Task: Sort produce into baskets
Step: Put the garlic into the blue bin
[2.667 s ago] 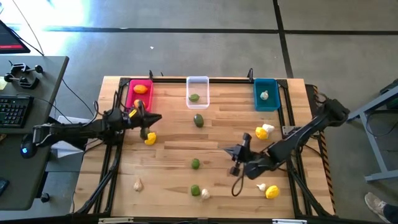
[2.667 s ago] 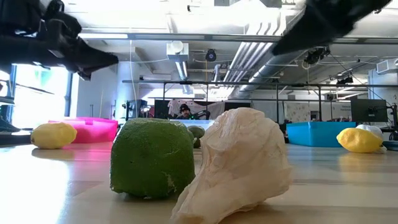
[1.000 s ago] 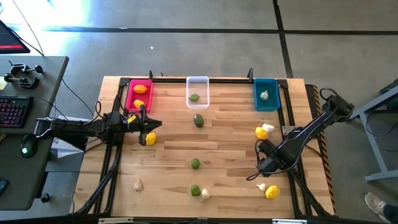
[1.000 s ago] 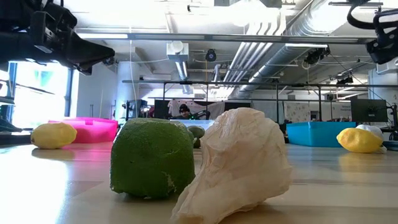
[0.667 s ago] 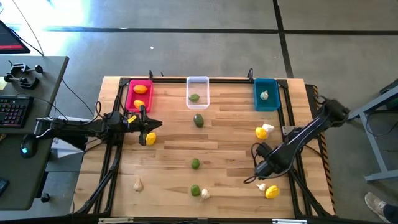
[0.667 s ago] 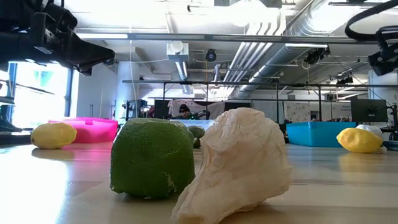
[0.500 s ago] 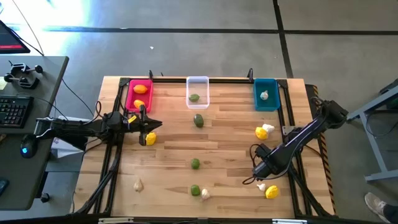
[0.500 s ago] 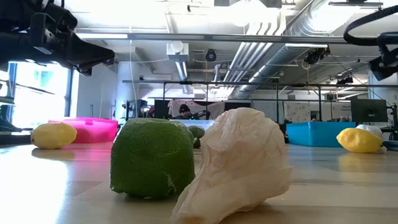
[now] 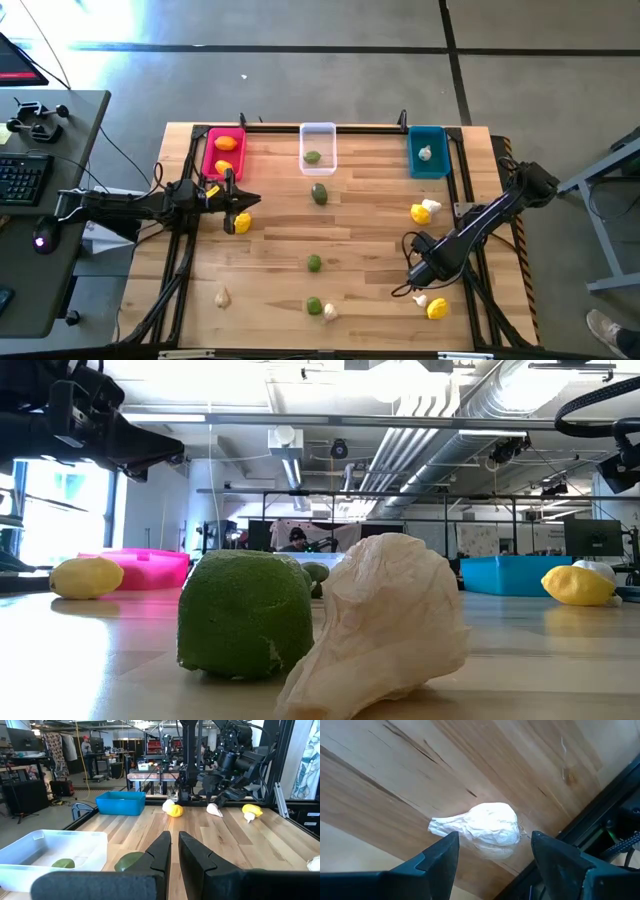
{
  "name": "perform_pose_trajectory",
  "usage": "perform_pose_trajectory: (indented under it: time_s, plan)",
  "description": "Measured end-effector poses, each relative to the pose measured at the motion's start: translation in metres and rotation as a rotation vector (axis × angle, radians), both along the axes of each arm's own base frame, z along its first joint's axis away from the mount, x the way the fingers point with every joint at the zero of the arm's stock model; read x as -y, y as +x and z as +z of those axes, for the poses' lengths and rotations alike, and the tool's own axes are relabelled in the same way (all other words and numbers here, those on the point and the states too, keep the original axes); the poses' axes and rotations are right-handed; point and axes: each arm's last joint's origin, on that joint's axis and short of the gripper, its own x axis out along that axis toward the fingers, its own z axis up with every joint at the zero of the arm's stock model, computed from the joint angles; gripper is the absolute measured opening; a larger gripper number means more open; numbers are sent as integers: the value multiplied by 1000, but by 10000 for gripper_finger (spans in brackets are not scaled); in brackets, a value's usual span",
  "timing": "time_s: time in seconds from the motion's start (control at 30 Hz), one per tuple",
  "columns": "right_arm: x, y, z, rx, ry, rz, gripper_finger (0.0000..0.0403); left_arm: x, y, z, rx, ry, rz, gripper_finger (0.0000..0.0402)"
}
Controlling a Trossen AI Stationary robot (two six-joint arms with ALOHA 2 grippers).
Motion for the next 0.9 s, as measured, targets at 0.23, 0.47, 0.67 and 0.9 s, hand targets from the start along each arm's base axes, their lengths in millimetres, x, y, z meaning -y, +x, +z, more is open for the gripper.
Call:
perform_pose_trajectory:
  time_s: [0.23, 0.47, 0.67, 0.9]
  plan:
    - [0, 0, 0, -3, 6, 20, 240, 0, 0, 0, -4, 0, 0, 21]
    - [3, -8, -23, -34, 118, 18, 240, 0, 0, -4, -39, -3, 0, 21]
    - [4, -11, -28, -44, 132, -2, 218, 0, 0, -4, -45, -3, 0, 21]
    - [-6, 11, -3, 110, 87, 105, 157, -1, 0, -4, -44, -3, 20, 21]
